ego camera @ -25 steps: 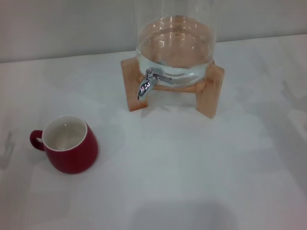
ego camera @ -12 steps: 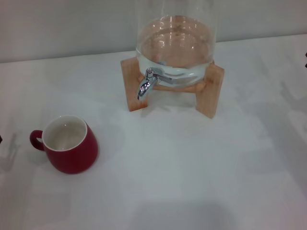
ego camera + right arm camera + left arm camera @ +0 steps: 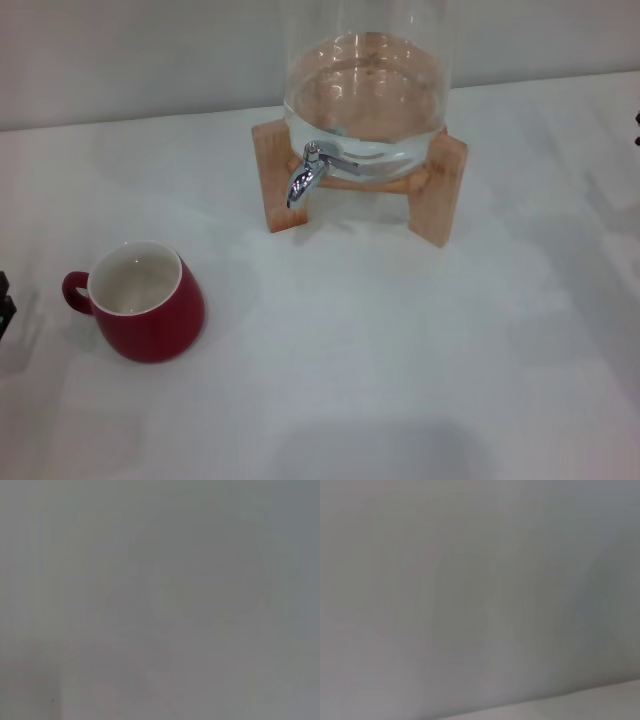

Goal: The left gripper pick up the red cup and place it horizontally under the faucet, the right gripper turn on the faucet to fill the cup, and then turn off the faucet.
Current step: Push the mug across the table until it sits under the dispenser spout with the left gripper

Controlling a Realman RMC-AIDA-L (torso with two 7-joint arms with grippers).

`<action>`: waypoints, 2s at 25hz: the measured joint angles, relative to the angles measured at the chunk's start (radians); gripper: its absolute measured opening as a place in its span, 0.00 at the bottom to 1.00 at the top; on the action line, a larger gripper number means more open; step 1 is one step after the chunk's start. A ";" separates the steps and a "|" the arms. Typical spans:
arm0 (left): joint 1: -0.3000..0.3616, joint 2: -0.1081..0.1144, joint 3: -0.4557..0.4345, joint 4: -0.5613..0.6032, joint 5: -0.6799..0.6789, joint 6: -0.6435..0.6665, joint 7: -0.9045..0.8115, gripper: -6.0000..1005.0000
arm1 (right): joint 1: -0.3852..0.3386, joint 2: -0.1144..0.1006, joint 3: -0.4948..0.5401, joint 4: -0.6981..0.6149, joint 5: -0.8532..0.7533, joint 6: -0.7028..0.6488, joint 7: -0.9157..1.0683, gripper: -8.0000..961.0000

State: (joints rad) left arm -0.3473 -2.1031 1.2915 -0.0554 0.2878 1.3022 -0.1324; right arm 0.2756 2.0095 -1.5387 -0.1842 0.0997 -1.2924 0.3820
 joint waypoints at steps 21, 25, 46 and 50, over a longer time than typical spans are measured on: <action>0.005 0.000 0.000 -0.014 0.075 -0.026 0.001 0.78 | -0.001 0.000 -0.018 0.002 0.000 -0.001 0.000 0.91; 0.005 0.000 0.000 -0.014 0.087 -0.031 0.001 0.78 | -0.001 0.000 -0.018 0.002 0.000 -0.001 0.000 0.91; -0.004 0.002 0.000 -0.011 0.142 -0.048 0.001 0.78 | -0.002 0.000 -0.018 0.002 0.000 -0.001 0.000 0.91; -0.004 0.002 0.000 -0.011 0.145 -0.048 0.001 0.78 | -0.002 0.000 -0.018 0.002 0.000 -0.001 0.000 0.91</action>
State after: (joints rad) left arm -0.3512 -2.1016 1.2916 -0.0662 0.4329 1.2547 -0.1319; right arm 0.2731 2.0095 -1.5570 -0.1825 0.0997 -1.2931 0.3819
